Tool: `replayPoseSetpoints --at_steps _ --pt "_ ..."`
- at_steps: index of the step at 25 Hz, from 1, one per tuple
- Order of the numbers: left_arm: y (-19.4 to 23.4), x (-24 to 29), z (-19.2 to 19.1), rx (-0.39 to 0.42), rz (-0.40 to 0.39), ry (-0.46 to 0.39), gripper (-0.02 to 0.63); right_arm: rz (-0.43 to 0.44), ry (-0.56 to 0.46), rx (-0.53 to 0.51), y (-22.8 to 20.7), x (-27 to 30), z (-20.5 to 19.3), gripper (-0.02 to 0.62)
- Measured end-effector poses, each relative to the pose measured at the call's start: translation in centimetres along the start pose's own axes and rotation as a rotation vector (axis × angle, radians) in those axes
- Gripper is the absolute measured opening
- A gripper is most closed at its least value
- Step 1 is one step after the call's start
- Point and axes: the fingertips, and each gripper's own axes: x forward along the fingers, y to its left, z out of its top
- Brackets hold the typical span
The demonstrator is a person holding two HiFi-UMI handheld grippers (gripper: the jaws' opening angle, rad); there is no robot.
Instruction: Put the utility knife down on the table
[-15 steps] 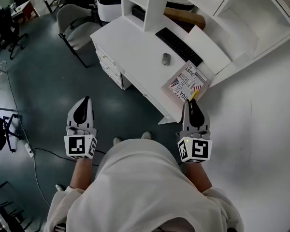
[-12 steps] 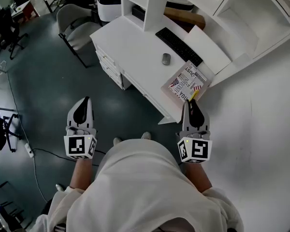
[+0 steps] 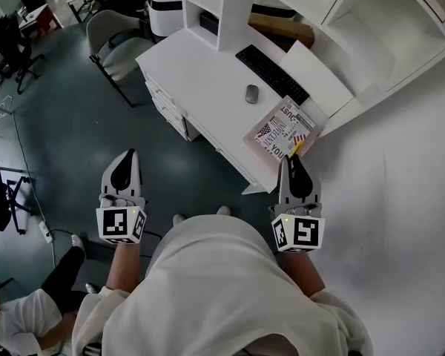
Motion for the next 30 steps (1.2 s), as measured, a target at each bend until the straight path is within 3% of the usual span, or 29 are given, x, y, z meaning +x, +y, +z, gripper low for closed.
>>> replayPoseSetpoints --at_steps 16,30 --pt "-3.3 3.3 -0.3 0.024 0.046 0.030 0.001 0.100 -0.008 0.008 -3.5 3.3 -1.4 0.067" --pt "4.0 12.2 -2.4 -0.013 -0.018 0.022 0.001 0.053 0.031 -0.036 -0.1 13.1 -1.2 0.067"
